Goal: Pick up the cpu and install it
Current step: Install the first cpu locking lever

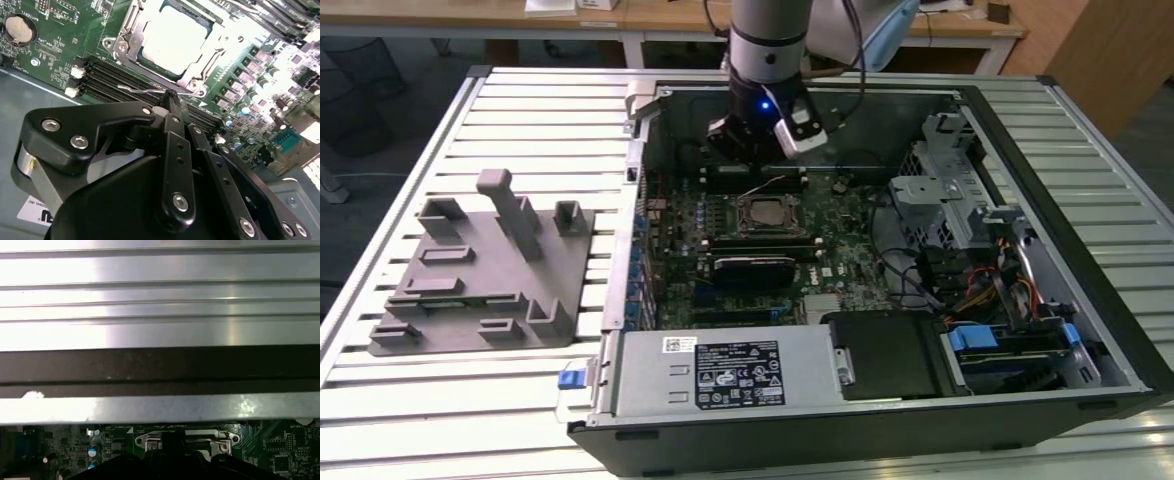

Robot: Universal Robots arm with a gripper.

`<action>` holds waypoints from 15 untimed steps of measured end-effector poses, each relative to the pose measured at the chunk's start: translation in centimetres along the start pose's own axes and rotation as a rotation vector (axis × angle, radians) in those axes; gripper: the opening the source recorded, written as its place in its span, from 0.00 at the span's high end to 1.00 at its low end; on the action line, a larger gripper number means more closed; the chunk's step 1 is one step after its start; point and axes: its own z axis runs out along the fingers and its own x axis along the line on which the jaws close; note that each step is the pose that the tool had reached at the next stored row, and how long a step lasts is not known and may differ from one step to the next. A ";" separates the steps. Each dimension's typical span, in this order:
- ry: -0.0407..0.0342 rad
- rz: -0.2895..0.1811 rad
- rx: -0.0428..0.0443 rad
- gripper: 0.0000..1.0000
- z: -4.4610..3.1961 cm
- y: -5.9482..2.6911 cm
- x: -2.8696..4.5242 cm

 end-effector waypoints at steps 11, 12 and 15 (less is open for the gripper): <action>0.0018 -0.007 0.0004 0.89 0.89 0.32 -0.55; 0.0020 -0.007 0.0004 0.89 0.94 0.32 -0.63; 0.0027 -0.009 0.0005 0.89 1.06 0.32 -0.86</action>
